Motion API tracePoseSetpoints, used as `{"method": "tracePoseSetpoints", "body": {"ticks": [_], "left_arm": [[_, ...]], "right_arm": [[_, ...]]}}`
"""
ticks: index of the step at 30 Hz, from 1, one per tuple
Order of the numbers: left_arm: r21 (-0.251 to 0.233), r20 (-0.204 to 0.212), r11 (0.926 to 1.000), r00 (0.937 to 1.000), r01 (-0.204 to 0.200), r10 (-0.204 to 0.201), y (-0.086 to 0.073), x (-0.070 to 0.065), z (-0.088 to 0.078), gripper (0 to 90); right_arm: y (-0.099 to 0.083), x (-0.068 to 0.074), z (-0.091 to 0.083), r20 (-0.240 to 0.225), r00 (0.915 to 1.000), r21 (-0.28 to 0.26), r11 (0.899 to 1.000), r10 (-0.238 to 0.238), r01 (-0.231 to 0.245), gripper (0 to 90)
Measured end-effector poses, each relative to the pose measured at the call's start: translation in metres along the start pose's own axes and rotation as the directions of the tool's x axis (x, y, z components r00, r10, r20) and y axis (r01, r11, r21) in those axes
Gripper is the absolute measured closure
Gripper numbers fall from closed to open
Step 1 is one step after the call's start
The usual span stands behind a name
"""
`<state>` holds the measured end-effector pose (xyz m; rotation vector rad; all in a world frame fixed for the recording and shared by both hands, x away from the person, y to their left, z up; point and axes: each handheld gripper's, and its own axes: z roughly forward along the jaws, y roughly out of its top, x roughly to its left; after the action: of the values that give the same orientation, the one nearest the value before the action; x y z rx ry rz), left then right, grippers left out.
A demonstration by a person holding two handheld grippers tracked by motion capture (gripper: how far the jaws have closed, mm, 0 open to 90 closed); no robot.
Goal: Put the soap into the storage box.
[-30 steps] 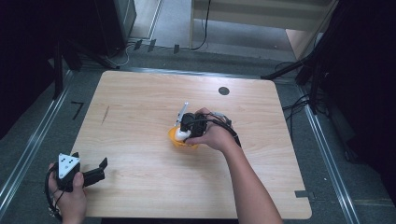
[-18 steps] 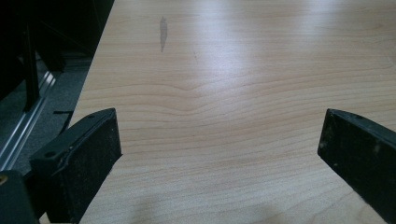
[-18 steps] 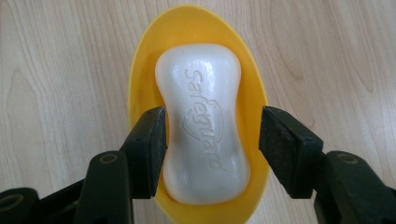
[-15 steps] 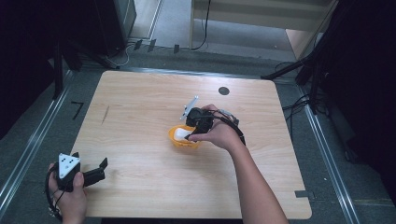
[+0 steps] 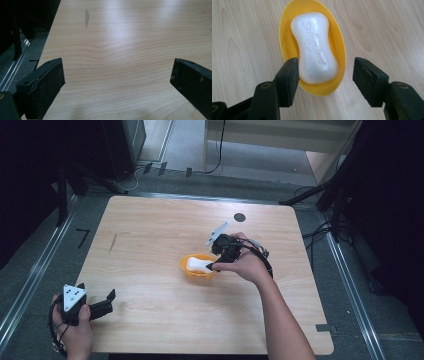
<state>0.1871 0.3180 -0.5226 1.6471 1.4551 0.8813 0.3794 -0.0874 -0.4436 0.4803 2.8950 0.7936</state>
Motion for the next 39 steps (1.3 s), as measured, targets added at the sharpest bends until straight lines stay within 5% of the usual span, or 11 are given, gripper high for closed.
{"method": "tracePoseSetpoints", "body": {"ticks": [19,39], "left_arm": [[0.002,-0.001,1.0000,1.0000,-0.001,0.001,0.000,0.000,0.000,0.0],[0.002,0.004,1.0000,1.0000,-0.006,0.006,0.000,-0.001,0.000,0.0]], "right_arm": [[-0.034,-0.006,-0.020,0.037,0.9928,-0.056,0.992,0.114,-0.111,28.9],[-0.089,-0.005,-0.026,0.045,0.9672,-0.111,0.963,0.250,-0.244,21.2]]}}
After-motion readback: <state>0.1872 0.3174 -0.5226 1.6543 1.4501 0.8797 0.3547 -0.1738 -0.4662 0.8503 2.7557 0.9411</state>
